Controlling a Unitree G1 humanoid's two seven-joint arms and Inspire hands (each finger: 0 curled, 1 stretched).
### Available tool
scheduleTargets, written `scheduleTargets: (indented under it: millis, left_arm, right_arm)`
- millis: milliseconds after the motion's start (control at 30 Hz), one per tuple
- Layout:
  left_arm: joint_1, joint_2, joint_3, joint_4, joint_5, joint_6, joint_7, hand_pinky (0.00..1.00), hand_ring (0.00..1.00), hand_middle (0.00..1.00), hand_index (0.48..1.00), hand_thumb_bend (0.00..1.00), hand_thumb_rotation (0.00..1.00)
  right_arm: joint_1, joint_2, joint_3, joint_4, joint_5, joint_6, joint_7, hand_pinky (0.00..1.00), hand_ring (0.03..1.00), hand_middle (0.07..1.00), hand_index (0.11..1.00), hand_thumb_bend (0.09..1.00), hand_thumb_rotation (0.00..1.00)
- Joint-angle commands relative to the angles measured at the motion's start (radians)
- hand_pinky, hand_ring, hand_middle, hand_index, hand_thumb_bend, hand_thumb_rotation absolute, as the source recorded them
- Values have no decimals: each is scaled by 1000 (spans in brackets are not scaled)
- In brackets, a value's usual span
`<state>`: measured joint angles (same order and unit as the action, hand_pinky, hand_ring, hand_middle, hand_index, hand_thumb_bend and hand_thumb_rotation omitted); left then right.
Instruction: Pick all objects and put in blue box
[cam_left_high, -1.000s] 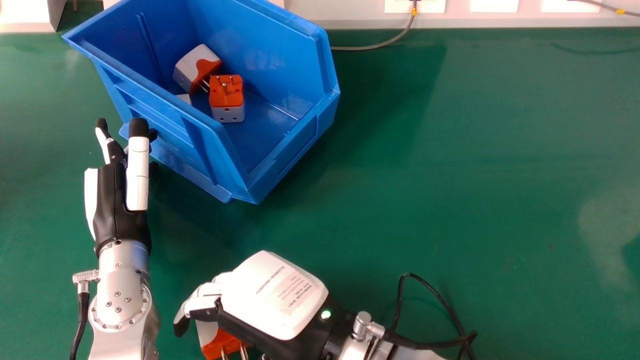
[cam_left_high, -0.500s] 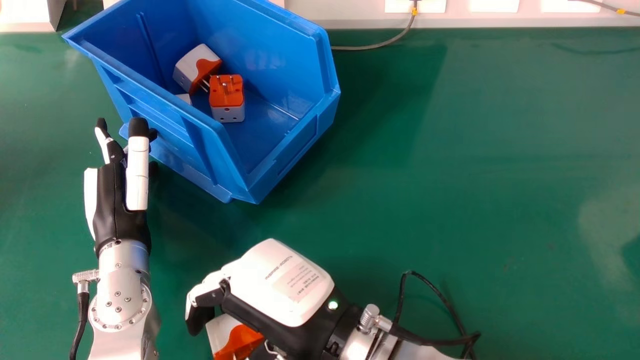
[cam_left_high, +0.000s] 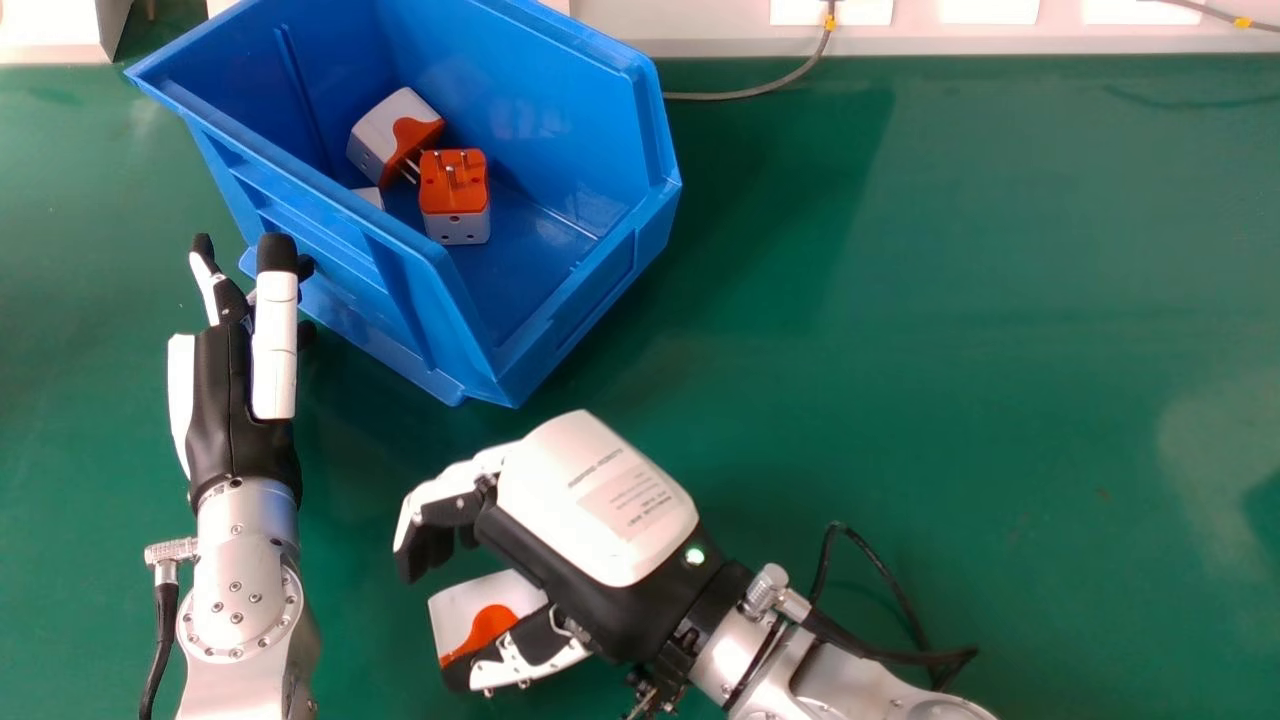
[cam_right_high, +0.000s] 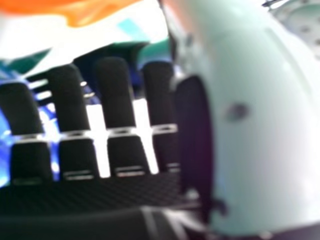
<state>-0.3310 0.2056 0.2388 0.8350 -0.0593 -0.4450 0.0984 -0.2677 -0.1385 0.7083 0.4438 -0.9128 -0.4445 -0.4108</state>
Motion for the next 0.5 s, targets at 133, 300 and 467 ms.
scheduleTargets:
  millis: [133,300,467]
  left_arm:
    - [-15,2,-4,-19,3,-7,-2,849,900,857,941,991,1000]
    - [-21,3,-4,-8,3,-7,-3,849,900,857,941,992,1000]
    - [-21,5,-4,-10,4,-6,-2,849,900,856,941,992,1000]
  right_arm:
    - [-15,21,-33,-25,24,-21,-72,364,481,501,496,502,0]
    - [-7,27,-58,-48,33,-36,-116,360,471,504,499,500,0]
    - [-18,34,-67,-15,32,-52,-162,356,464,510,503,499,0]
